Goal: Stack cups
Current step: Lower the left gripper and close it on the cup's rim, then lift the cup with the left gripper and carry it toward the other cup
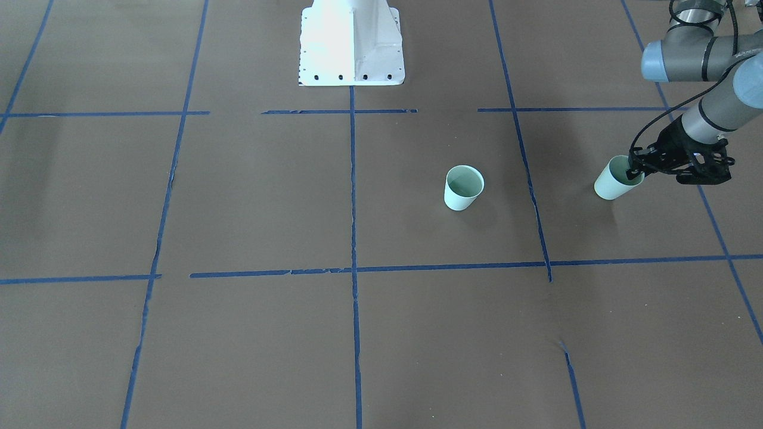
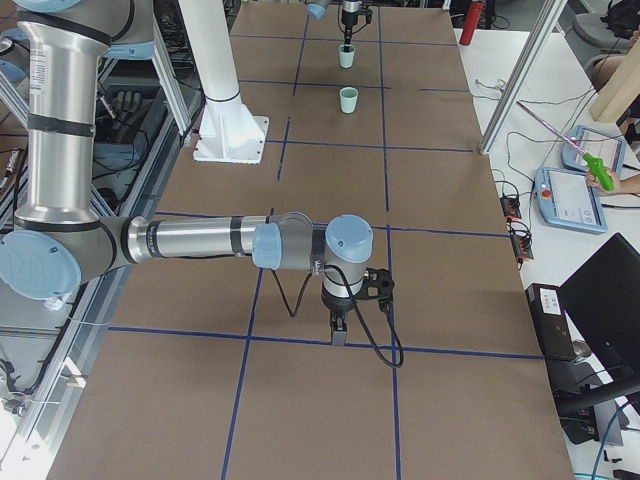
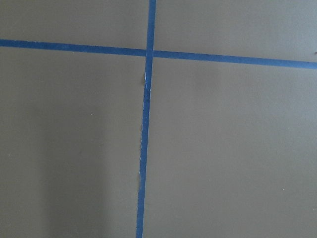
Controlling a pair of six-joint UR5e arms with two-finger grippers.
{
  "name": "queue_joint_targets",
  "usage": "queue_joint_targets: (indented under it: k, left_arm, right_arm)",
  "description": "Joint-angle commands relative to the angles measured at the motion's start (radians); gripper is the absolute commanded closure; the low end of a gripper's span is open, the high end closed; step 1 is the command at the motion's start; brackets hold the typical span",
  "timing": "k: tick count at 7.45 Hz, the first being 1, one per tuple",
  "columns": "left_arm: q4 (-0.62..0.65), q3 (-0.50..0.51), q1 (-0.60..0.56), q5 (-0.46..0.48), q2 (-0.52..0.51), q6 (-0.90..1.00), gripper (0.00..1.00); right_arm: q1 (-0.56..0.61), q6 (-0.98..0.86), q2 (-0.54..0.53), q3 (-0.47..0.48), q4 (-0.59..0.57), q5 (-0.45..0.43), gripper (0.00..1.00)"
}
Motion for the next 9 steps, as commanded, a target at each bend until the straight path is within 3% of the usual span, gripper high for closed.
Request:
queue_joint_targets:
  k: [1,3,5,6,9]
  left_arm:
    - [0.025,-0.123,-0.021,-0.007,0.025,0.003,1.0]
    - [0.283,-0.272,-0.116,-0.007,0.001,0.017,1.0]
    - [0.597,-0.377,-0.125,-0.007,-0.156,0.015,1.0]
    - [0.716,-0.375,-0.121,-0.009,-0.26,-0.003,1.0]
    - [0.722,-0.365,0.018,-0.021,-0.39,-0.286,1.0]
  right_arm:
    - [0.0,0.0,0.0,0.0,-0.001,0.0,0.0]
    - [0.0,0.0,0.0,0.0,0.001,0.0,0.0]
    - [0.0,0.0,0.0,0.0,-0.001,0.0,0.0]
    - [0.0,0.0,0.0,0.002,-0.001,0.0,0.0]
    - [0.0,0.0,0.0,0.0,-0.001,0.0,0.0]
